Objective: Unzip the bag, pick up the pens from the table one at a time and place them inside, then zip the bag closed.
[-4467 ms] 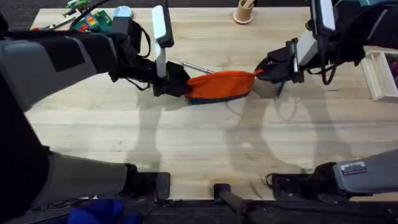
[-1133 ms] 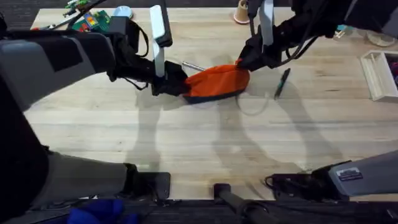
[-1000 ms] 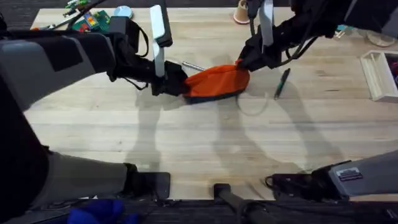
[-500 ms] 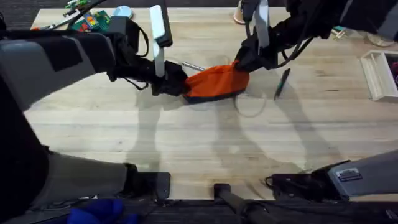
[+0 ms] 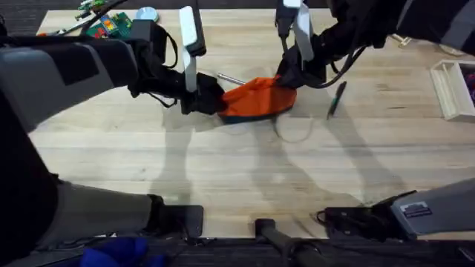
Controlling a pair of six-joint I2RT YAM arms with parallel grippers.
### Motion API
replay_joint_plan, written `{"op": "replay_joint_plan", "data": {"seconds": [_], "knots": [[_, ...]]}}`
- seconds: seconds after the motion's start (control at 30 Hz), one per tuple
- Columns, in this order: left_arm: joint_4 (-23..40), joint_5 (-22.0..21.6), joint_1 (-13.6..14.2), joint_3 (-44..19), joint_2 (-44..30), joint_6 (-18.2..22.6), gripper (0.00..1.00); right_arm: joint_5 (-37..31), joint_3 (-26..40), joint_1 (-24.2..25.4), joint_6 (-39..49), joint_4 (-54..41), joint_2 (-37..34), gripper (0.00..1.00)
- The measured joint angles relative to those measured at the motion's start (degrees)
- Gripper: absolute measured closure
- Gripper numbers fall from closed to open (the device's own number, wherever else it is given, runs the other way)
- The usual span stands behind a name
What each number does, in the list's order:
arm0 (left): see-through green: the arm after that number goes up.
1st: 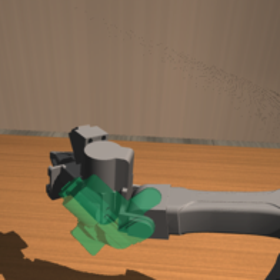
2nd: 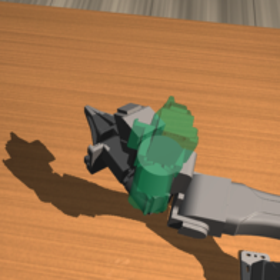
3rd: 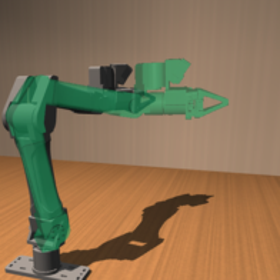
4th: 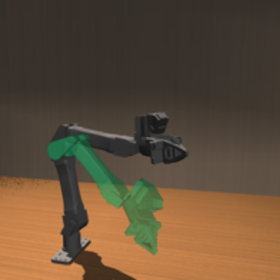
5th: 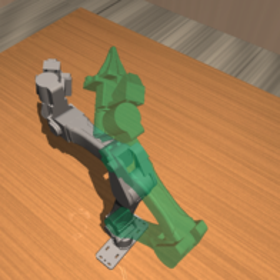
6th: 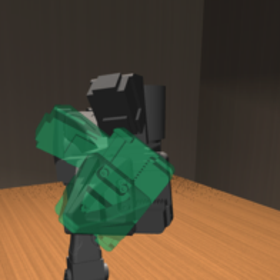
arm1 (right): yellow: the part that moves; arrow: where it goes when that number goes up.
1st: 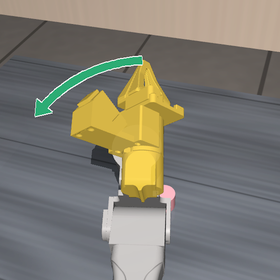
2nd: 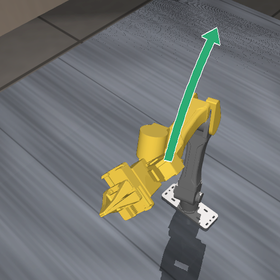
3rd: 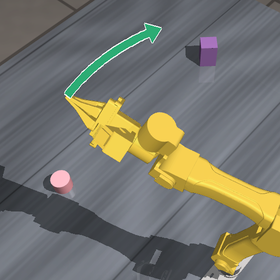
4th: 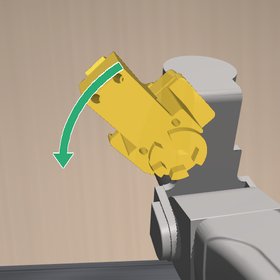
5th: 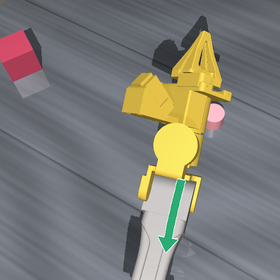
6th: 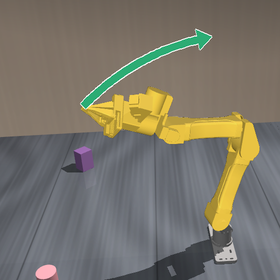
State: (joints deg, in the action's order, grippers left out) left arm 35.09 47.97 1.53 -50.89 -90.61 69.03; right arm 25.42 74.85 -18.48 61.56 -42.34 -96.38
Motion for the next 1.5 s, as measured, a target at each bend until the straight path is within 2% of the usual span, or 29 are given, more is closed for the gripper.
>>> {"op": "replay_joint_plan", "data": {"seconds": [0.73,1.5], "knots": [[-0.1,-0.4,0.0,-0.1,0.0,0.0,0.959,2.1,0.0,-0.1,0.2,6.1,-0.7,0.972],[0.3,-0.9,-0.3,-0.1,0.0,0.0,0.959,6.3,0.1,-0.1,0.3,7.7,1.4,0.972]]}}
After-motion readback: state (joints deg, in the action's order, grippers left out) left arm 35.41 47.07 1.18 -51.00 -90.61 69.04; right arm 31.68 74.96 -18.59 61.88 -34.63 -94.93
